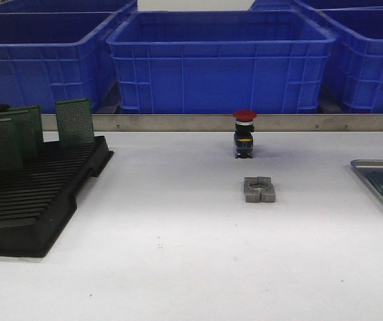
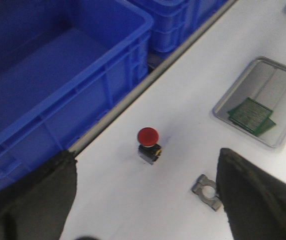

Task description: Place circuit board on tray

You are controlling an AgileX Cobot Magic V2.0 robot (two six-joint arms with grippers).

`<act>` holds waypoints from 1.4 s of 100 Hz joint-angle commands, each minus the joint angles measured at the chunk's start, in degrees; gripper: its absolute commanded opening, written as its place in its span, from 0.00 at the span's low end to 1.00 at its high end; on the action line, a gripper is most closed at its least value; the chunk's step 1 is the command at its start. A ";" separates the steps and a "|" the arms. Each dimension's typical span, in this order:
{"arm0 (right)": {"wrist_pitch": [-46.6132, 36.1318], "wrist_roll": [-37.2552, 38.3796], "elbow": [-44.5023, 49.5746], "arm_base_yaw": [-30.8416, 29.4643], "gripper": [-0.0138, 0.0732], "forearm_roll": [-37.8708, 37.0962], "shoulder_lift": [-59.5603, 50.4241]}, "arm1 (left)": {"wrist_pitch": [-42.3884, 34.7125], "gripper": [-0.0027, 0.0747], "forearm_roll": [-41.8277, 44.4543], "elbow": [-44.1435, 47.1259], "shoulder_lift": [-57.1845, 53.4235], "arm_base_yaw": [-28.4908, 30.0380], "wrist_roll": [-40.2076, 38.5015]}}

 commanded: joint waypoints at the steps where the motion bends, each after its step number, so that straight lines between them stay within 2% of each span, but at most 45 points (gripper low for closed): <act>1: -8.07 -2.30 1.44 2.28 0.68 1.84 -6.23 | -8.89 0.73 -2.76 4.36 -7.63 1.62 -1.11; 18: -13.69 -2.54 6.82 5.71 0.68 1.89 -14.12 | -18.62 0.73 -2.84 19.53 -18.54 4.45 -1.11; 41: -18.55 -2.54 14.93 5.83 0.68 1.89 -25.50 | -32.34 0.73 -5.13 39.71 -32.99 5.91 -1.21; 69: -22.43 -2.49 26.26 5.83 0.68 3.75 -39.38 | -37.98 0.73 -6.88 57.31 -48.72 5.91 -1.21; 81: -23.05 -2.49 29.71 5.83 0.68 6.32 -44.80 | -39.30 0.73 -6.96 62.86 -55.15 5.91 -1.21; 107: -22.93 -2.49 34.54 5.83 0.68 6.38 -53.08 | -40.05 0.73 -6.85 70.84 -66.34 5.91 -1.21; 140: -22.48 -2.49 37.79 5.83 0.68 6.38 -55.45 | -41.63 0.73 -6.85 73.32 -69.11 5.91 -1.21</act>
